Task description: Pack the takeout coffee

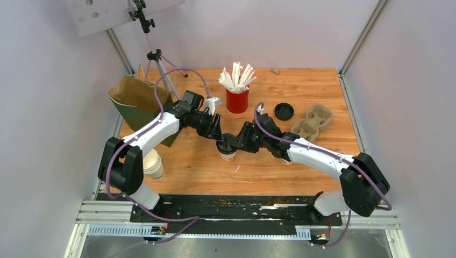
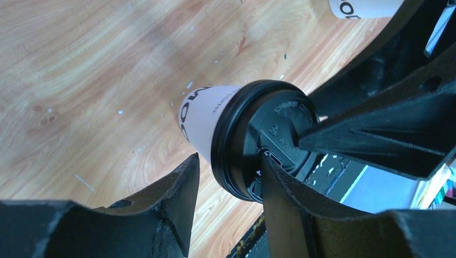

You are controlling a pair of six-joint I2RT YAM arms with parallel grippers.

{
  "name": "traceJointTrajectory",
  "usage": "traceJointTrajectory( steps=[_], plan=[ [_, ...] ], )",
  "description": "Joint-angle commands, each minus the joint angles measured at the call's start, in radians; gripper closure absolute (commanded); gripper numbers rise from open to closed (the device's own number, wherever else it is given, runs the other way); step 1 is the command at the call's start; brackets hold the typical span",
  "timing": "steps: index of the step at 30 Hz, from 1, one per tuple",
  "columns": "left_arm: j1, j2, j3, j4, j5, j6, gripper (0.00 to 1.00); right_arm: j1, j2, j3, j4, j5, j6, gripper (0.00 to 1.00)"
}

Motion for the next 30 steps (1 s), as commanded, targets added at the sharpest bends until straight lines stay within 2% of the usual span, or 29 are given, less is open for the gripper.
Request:
traceJointTrajectory(
  steps=[1,10,14,23,30],
  plan=[
    [0.001,-0.079,-0.039,-0.042,-0.005,0.006,0.47,-0.005,0.051,0.062,-0.035,-0.012,-0.129,0.59],
    [-0.016,-0.195,-0.127,-0.023,0.008,-0.107,0.50,-0.043,0.097,0.127,-0.064,-0.072,-0.318,0.52],
    [-0.016,-0.237,-0.129,-0.007,-0.026,-0.159,0.42,-0.046,0.131,0.177,-0.083,-0.126,-0.385,0.50],
    [0.017,-0.183,-0.061,-0.050,-0.074,-0.127,0.40,-0.045,0.112,0.198,-0.101,-0.149,-0.391,0.49],
    [0.029,-0.184,-0.082,-0.068,-0.090,-0.094,0.41,-0.043,0.134,0.190,-0.054,-0.205,-0.378,0.51]
  ],
)
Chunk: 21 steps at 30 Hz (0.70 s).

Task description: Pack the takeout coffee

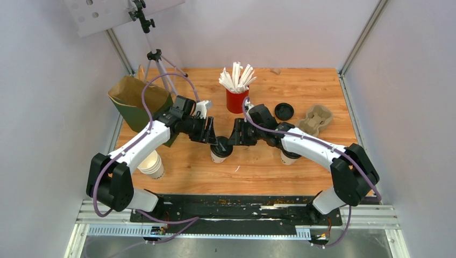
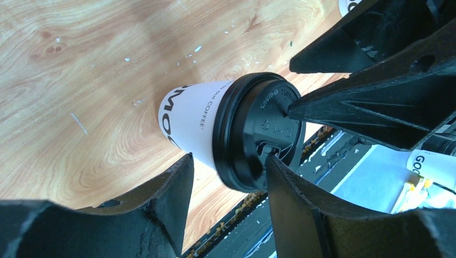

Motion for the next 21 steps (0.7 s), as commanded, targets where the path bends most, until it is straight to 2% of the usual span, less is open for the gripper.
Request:
traceJointTrajectory(
  steps=[1,7,13,16,21],
  plan=[
    [0.015,-0.007,0.012,-0.011,-0.012,0.040,0.41,0.002,0.013,0.023,0.037,-0.053,-0.011,0.51],
    [0.034,-0.001,-0.038,0.027,0.031,0.035,0.51,0.001,0.036,0.029,0.071,-0.079,0.007,0.56],
    [0.034,-0.005,-0.077,0.048,0.028,0.038,0.56,0.005,0.046,0.017,0.111,-0.107,0.023,0.62],
    [0.034,0.014,-0.091,0.058,0.027,0.046,0.63,0.003,0.059,0.011,0.123,-0.114,0.026,0.65],
    [0.034,0.018,-0.127,0.113,0.044,0.040,0.64,0.003,0.069,-0.009,0.123,-0.108,0.033,0.71]
  ],
)
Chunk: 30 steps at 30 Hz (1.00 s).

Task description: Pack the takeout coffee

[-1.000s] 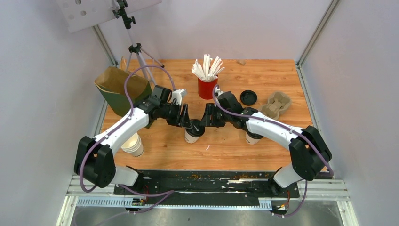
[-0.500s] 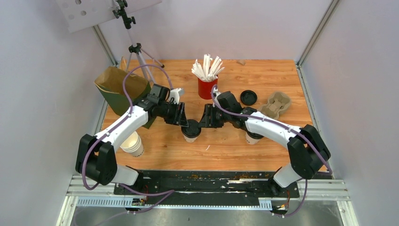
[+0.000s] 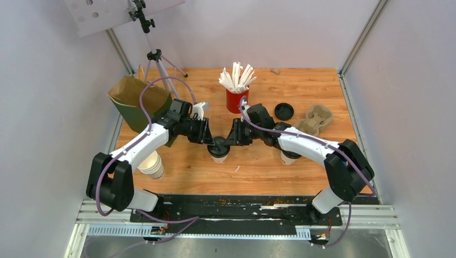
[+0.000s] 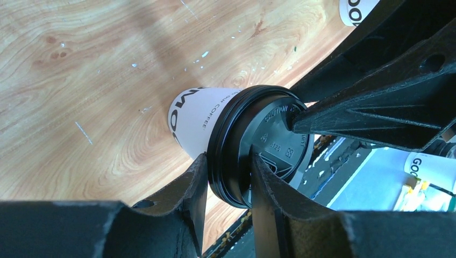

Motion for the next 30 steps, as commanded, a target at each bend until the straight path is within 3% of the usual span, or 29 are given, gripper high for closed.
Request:
traceJointTrajectory(
  steps=[1,18,25,30],
  plan=[
    [-0.004,0.016,-0.053,0.039,0.005,0.021,0.64,0.003,0.013,-0.018,0.026,0.016,0.011,0.72],
    [-0.003,0.006,-0.327,0.435,0.141,-0.198,0.64,-0.027,-0.063,-0.260,0.144,0.059,0.043,0.77],
    [-0.003,-0.031,-0.264,0.387,0.139,-0.188,0.62,-0.028,-0.060,-0.227,0.121,0.060,0.034,0.77],
    [-0.004,-0.030,-0.107,0.234,0.119,-0.109,0.52,-0.027,-0.094,-0.175,0.065,0.063,0.016,0.75]
  ],
)
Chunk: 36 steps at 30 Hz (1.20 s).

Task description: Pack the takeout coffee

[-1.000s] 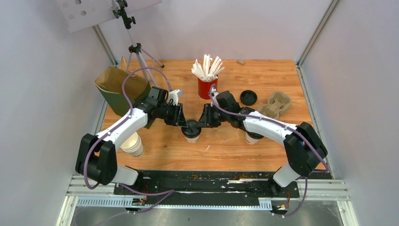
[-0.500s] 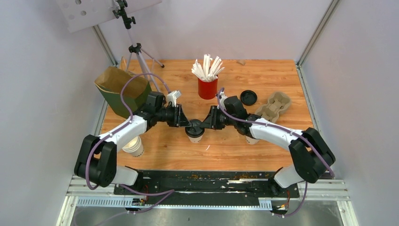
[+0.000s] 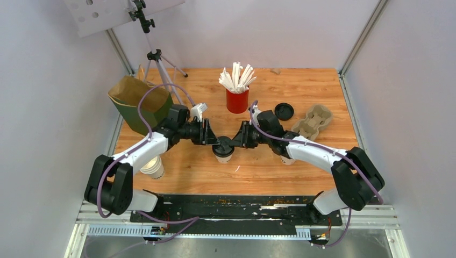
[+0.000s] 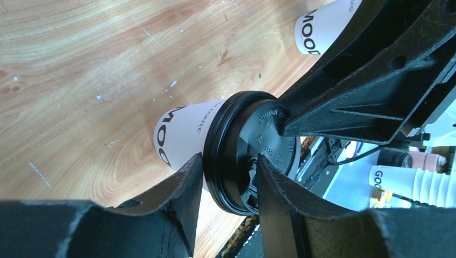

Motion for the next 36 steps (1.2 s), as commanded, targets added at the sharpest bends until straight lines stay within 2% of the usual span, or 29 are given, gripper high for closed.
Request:
traceJointTrajectory(
  steps=[1,7,14,19,24,27,28,29,30,31,36],
  plan=[
    [-0.022,0.012,0.120,-0.189,-0.004,0.080,0.50,0.007,0.000,0.040,-0.164,0.052,-0.062,0.73],
    [-0.022,0.017,0.228,-0.316,-0.013,0.162,0.40,0.007,-0.037,0.129,-0.266,0.044,-0.103,0.60],
    [-0.023,-0.014,0.271,-0.421,-0.067,0.223,0.37,0.009,-0.068,0.192,-0.358,0.066,-0.143,0.59],
    [-0.023,-0.013,0.266,-0.439,-0.076,0.232,0.37,0.011,-0.071,0.239,-0.404,0.075,-0.180,0.53],
    [-0.022,-0.059,0.298,-0.464,-0.072,0.237,0.37,0.061,-0.088,0.301,-0.407,0.110,-0.330,0.36],
    [-0.023,-0.112,0.372,-0.519,-0.098,0.240,0.34,0.071,-0.101,0.322,-0.389,0.133,-0.395,0.15],
    [-0.023,-0.130,0.408,-0.540,-0.118,0.242,0.33,0.074,-0.102,0.328,-0.381,0.134,-0.413,0.12],
    [-0.022,-0.151,0.441,-0.565,-0.139,0.246,0.31,0.078,-0.101,0.341,-0.378,0.141,-0.433,0.12],
    [-0.022,-0.170,0.479,-0.594,-0.163,0.248,0.06,0.085,-0.098,0.351,-0.379,0.152,-0.455,0.12],
    [-0.022,-0.192,0.515,-0.607,-0.191,0.251,0.02,0.095,-0.092,0.364,-0.382,0.167,-0.479,0.12],
    [-0.025,-0.283,0.682,-0.712,-0.365,0.275,0.00,0.144,-0.028,0.461,-0.470,0.259,-0.543,0.14]
  ],
)
